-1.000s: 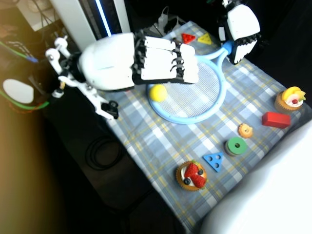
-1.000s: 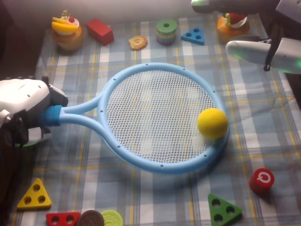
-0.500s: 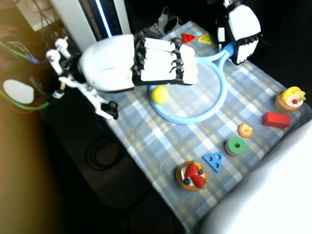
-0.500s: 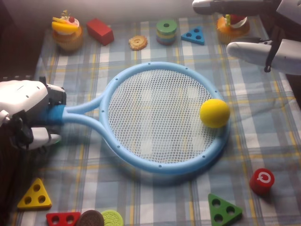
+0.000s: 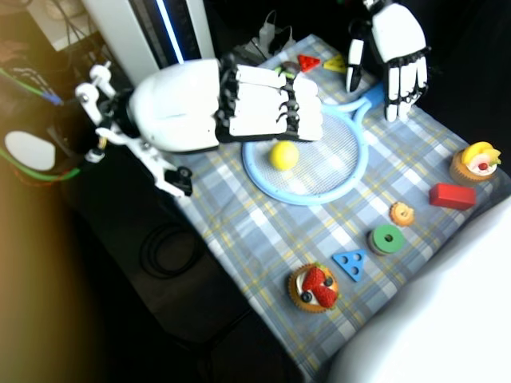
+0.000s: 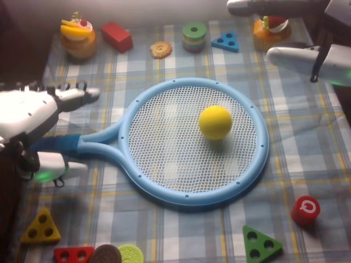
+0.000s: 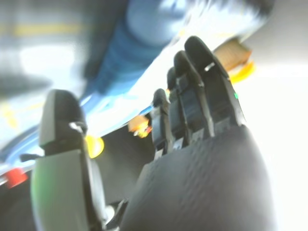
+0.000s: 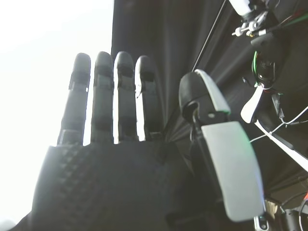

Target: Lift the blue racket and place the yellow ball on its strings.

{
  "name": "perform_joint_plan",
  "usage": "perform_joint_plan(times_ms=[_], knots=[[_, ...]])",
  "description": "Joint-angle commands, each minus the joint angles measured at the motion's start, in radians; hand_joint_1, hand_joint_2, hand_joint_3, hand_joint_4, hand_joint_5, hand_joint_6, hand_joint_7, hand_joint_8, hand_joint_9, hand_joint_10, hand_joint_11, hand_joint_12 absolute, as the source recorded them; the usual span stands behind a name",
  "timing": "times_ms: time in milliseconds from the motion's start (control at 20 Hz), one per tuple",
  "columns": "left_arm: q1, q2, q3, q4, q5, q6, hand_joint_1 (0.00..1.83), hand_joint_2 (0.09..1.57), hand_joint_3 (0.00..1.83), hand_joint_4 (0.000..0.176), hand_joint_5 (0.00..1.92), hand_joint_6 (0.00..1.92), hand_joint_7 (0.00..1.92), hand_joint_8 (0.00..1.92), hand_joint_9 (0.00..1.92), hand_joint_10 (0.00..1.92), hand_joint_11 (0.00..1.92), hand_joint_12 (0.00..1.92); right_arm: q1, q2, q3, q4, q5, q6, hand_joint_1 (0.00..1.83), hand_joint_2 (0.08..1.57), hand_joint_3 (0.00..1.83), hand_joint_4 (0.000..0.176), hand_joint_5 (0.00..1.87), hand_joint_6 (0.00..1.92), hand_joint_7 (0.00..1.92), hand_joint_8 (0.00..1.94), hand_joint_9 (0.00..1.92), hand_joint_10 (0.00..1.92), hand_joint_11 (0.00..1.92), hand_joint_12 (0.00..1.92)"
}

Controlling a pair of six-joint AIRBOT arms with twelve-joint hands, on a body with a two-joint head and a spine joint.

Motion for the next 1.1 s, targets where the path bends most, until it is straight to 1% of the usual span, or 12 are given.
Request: perform_joint_plan(times_ms=[0, 150, 250, 300, 400, 500, 550, 700, 750, 850, 950, 1050], knots=[[-0.011, 0.016, -0.008, 0.051, -0.148, -0.023, 0.82, 1.01, 0.00, 0.145, 0.12, 0.00, 0.29, 0.00, 0.34, 0.00, 0.08, 0.80, 0.003, 0.002, -0.002, 0.042, 0.118, 0.000, 0.44, 1.44, 0.00, 0.000, 0.45, 0.00, 0.48, 0.00, 0.43, 0.00, 0.16, 0.53], [-0.011, 0.092, -0.073, 0.174, -0.264, -0.147, 0.75, 1.00, 0.00, 0.161, 0.09, 0.00, 0.24, 0.00, 0.30, 0.00, 0.00, 0.78, -0.011, 0.006, -0.006, 0.056, 0.131, -0.009, 0.45, 1.45, 0.00, 0.000, 0.45, 0.00, 0.48, 0.00, 0.44, 0.00, 0.15, 0.55], [-0.010, 0.124, -0.084, 0.221, -0.321, -0.256, 0.66, 1.02, 0.00, 0.123, 0.06, 0.00, 0.22, 0.00, 0.27, 0.00, 0.00, 0.92, -0.028, 0.012, -0.013, 0.080, 0.148, -0.024, 0.48, 1.44, 0.00, 0.000, 0.47, 0.01, 0.51, 0.01, 0.43, 0.01, 0.09, 0.55], [-0.003, 0.136, -0.085, 0.246, -0.354, -0.331, 0.64, 1.01, 0.00, 0.141, 0.03, 0.00, 0.19, 0.00, 0.24, 0.00, 0.00, 0.86, -0.041, 0.017, -0.018, 0.096, 0.162, -0.033, 0.49, 1.43, 0.00, 0.000, 0.48, 0.00, 0.51, 0.00, 0.41, 0.00, 0.05, 0.58], [0.007, 0.154, -0.086, 0.279, -0.417, -0.445, 0.70, 0.99, 0.00, 0.107, 0.01, 0.00, 0.19, 0.00, 0.25, 0.00, 0.00, 0.88, -0.074, 0.032, -0.034, 0.138, 0.203, -0.053, 0.51, 1.44, 0.00, 0.000, 0.48, 0.00, 0.48, 0.00, 0.37, 0.00, 0.04, 0.66], [0.013, 0.159, -0.078, 0.295, -0.469, -0.548, 0.74, 0.98, 0.00, 0.127, 0.00, 0.00, 0.15, 0.00, 0.20, 0.00, 0.00, 0.62, -0.105, 0.043, -0.050, 0.175, 0.239, -0.071, 0.52, 1.45, 0.01, 0.000, 0.47, 0.00, 0.46, 0.00, 0.34, 0.00, 0.01, 0.67], [0.019, 0.158, -0.061, 0.304, -0.495, -0.638, 0.79, 0.96, 0.00, 0.152, 0.00, 0.00, 0.16, 0.00, 0.18, 0.00, 0.00, 0.53, -0.120, 0.044, -0.055, 0.195, 0.259, -0.078, 0.51, 1.44, 0.00, 0.000, 0.48, 0.00, 0.45, 0.00, 0.34, 0.00, 0.00, 0.68], [0.053, 0.141, 0.030, 0.343, -0.547, -1.022, 0.89, 0.97, 0.00, 0.157, 0.00, 0.00, 0.13, 0.00, 0.13, 0.00, 0.00, 0.66, -0.149, 0.045, -0.061, 0.237, 0.306, -0.080, 0.47, 1.45, 0.00, 0.000, 0.47, 0.00, 0.44, 0.00, 0.35, 0.00, 0.00, 0.69], [0.065, 0.128, 0.070, 0.353, -0.572, -1.178, 0.93, 0.96, 0.00, 0.145, 0.00, 0.00, 0.11, 0.00, 0.11, 0.00, 0.00, 0.64, -0.155, 0.049, -0.065, 0.246, 0.321, -0.082, 0.50, 1.46, 0.00, 0.000, 0.46, 0.00, 0.44, 0.00, 0.34, 0.00, 0.00, 0.68], [0.092, 0.098, 0.114, 0.357, -0.628, -1.347, 0.96, 0.95, 0.00, 0.138, 0.00, 0.00, 0.12, 0.01, 0.12, 0.01, 0.00, 0.56, -0.174, 0.057, -0.083, 0.265, 0.363, -0.102, 0.48, 1.46, 0.00, 0.001, 0.45, 0.00, 0.42, 0.00, 0.33, 0.00, 0.05, 0.60], [0.116, 0.088, 0.117, 0.350, -0.716, -1.402, 0.92, 0.97, 0.00, 0.149, 0.02, 0.00, 0.20, 0.01, 0.17, 0.01, 0.01, 0.63, -0.208, 0.072, -0.106, 0.299, 0.436, -0.121, 0.51, 1.44, 0.00, 0.000, 0.44, 0.00, 0.43, 0.00, 0.36, 0.01, 0.08, 0.62], [0.141, 0.083, 0.121, 0.353, -0.839, -1.490, 0.76, 0.96, 0.00, 0.117, 0.04, 0.00, 0.27, 0.00, 0.27, 0.00, 0.02, 0.84, -0.236, 0.081, -0.130, 0.329, 0.539, -0.149, 0.67, 1.39, 0.00, 0.000, 0.43, 0.00, 0.48, 0.00, 0.45, 0.01, 0.08, 0.74]])
